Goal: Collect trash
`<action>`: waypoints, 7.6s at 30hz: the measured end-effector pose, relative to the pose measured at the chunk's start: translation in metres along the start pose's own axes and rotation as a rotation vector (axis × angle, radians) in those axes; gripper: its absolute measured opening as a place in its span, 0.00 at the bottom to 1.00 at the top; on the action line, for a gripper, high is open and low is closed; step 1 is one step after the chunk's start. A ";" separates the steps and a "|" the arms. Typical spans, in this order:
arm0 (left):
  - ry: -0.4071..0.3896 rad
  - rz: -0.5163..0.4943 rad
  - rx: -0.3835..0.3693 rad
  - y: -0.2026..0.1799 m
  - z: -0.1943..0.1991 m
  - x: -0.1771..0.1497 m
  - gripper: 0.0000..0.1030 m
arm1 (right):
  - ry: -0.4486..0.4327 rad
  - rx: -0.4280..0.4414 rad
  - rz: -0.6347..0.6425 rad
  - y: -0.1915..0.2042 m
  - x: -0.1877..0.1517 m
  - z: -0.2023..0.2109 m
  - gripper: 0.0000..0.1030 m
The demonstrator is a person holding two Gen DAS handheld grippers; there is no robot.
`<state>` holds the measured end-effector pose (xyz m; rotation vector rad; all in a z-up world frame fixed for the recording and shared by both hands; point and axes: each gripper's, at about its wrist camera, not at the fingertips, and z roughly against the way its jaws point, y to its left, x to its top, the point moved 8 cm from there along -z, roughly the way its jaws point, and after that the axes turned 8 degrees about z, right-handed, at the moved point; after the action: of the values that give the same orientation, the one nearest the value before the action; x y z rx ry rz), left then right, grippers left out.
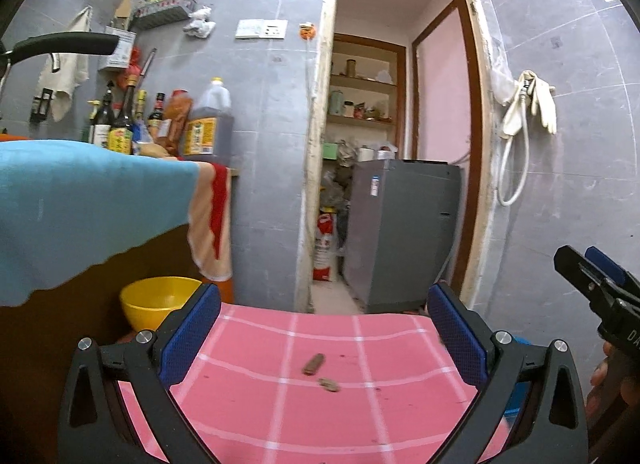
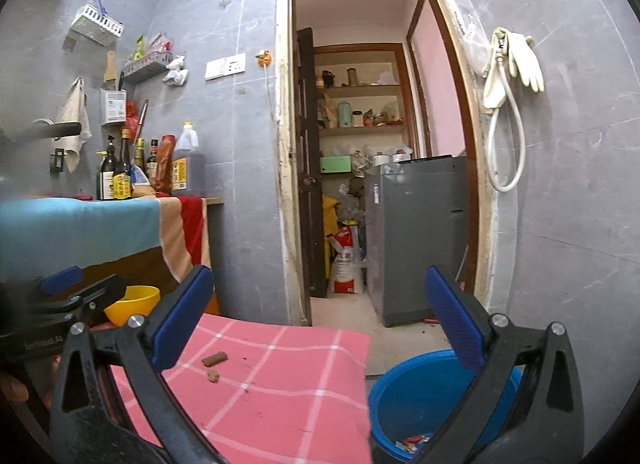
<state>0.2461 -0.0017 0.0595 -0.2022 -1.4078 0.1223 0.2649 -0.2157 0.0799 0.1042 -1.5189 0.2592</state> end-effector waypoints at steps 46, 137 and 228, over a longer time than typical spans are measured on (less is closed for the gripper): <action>0.428 0.066 0.170 0.110 -0.101 -0.087 0.98 | 0.671 0.404 0.214 0.127 -0.142 -0.145 0.51; 0.163 0.043 -0.298 -0.127 -0.073 -0.027 0.11 | 0.163 0.103 -0.028 -0.046 -0.032 -0.034 0.08; 0.218 0.042 -0.237 -0.133 0.012 -0.069 0.98 | 0.174 -0.159 -0.098 -0.120 -0.054 0.097 0.99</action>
<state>0.2182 -0.1447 0.0232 -0.4292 -1.1993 -0.0319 0.1971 -0.3592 0.0427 0.0290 -1.3513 0.0664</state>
